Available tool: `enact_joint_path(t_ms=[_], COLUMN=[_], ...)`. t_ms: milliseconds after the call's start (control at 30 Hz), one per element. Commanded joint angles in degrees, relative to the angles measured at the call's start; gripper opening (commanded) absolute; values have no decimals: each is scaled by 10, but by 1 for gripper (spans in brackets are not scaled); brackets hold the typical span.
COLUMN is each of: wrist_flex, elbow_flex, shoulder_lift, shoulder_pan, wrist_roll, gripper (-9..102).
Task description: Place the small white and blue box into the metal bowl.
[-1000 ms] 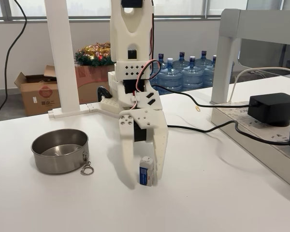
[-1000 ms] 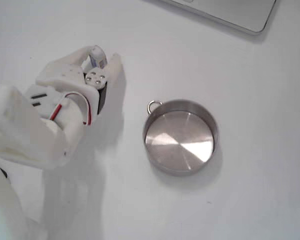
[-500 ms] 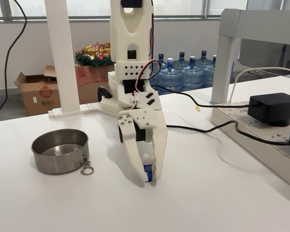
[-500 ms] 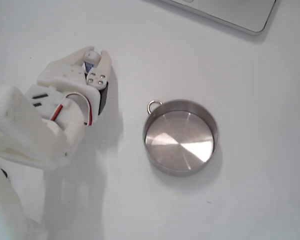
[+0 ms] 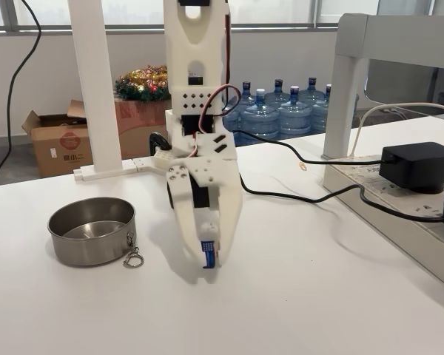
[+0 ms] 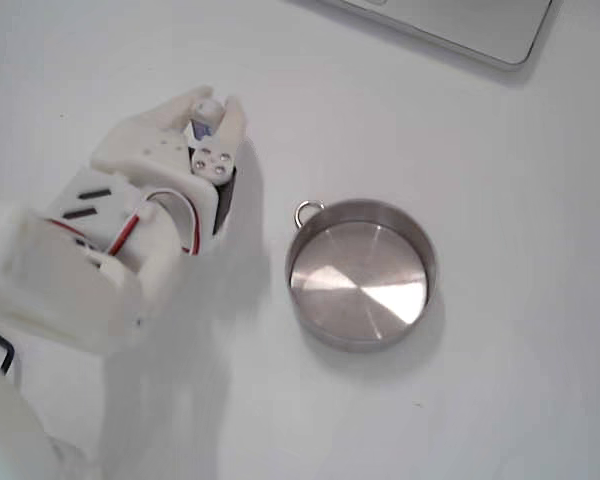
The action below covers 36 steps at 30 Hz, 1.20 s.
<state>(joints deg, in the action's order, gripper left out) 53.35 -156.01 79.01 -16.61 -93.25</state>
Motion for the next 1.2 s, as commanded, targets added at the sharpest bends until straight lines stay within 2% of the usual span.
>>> enact_joint_path(t_ms=[0, 300, 733, 867, 1033, 1167], wrist_flex=[5, 5, 5, 5, 5, 5], elbow_flex=[-25, -113, -194, -199, -199, -199], shoulder_lift=[75, 192, 258, 258, 258, 258], shoulder_pan=[-22, -113, -257, -268, -266, -261], wrist_roll=[-4, -4, -4, -4, -4, -4], gripper=[-3, -3, -2, -2, 10, 11])
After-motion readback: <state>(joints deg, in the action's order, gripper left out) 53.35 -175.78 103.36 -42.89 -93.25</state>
